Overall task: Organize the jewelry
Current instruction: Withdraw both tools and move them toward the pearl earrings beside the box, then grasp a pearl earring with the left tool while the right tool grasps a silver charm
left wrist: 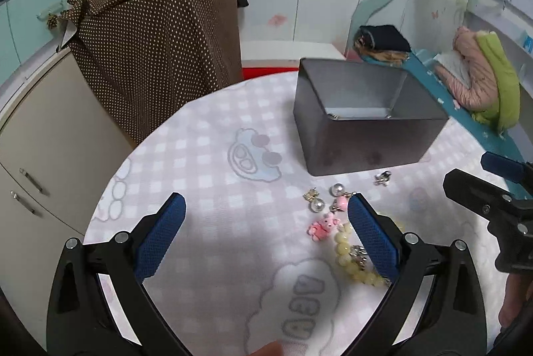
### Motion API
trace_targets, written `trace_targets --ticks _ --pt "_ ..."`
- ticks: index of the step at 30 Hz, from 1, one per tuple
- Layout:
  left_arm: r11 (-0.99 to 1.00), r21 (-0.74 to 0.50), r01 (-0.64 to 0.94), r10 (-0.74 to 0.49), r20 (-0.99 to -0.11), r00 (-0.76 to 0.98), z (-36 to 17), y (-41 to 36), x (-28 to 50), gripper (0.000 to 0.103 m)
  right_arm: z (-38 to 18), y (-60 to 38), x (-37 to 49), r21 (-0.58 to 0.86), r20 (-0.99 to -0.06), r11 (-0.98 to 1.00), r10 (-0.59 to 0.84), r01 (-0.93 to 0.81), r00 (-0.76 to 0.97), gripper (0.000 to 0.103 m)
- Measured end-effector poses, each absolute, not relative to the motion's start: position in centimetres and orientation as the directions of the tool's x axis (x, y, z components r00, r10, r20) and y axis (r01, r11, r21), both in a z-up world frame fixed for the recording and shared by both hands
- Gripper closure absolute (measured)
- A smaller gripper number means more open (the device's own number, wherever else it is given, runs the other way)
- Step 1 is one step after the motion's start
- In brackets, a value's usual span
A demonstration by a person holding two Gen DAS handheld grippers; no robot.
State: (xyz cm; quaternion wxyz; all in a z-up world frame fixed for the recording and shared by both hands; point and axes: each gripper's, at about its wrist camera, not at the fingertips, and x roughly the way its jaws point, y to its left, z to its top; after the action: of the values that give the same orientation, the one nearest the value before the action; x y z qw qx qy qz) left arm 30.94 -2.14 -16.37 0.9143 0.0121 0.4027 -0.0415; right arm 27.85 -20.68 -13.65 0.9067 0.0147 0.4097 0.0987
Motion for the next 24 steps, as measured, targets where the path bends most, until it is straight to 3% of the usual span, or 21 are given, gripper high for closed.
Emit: trace_targets --ticks 3,10,15,16,17,24 --pt "0.997 0.001 0.082 -0.053 -0.754 0.654 -17.3 -2.2 31.5 0.006 -14.6 -20.3 28.7 0.110 -0.753 0.979 0.195 -0.172 0.628 0.010" --pt "0.996 0.031 0.079 -0.026 -0.779 0.627 -18.6 -2.3 32.9 0.006 -16.3 -19.6 30.3 0.103 -0.782 0.978 0.194 -0.184 0.593 0.036" --pt "0.996 0.037 0.085 -0.023 -0.790 0.613 -19.2 -2.4 33.6 0.006 -16.6 -19.6 30.9 0.108 -0.788 0.976 0.199 -0.188 0.582 0.036" --pt "0.996 0.032 0.084 -0.026 -0.794 0.608 -19.3 -2.4 33.8 0.010 -16.7 -19.7 30.9 0.110 -0.789 0.976 0.201 -0.190 0.580 0.036" --pt "0.996 0.031 0.085 -0.026 -0.799 0.600 -19.5 -2.4 34.0 0.022 -16.8 -19.7 31.0 0.113 -0.791 0.975 0.204 -0.190 0.577 0.036" --pt "0.993 0.007 0.114 -0.062 -0.802 0.594 -19.6 -2.4 34.2 0.038 -17.1 -19.2 31.4 0.108 -0.796 0.972 0.209 -0.208 0.567 0.039"
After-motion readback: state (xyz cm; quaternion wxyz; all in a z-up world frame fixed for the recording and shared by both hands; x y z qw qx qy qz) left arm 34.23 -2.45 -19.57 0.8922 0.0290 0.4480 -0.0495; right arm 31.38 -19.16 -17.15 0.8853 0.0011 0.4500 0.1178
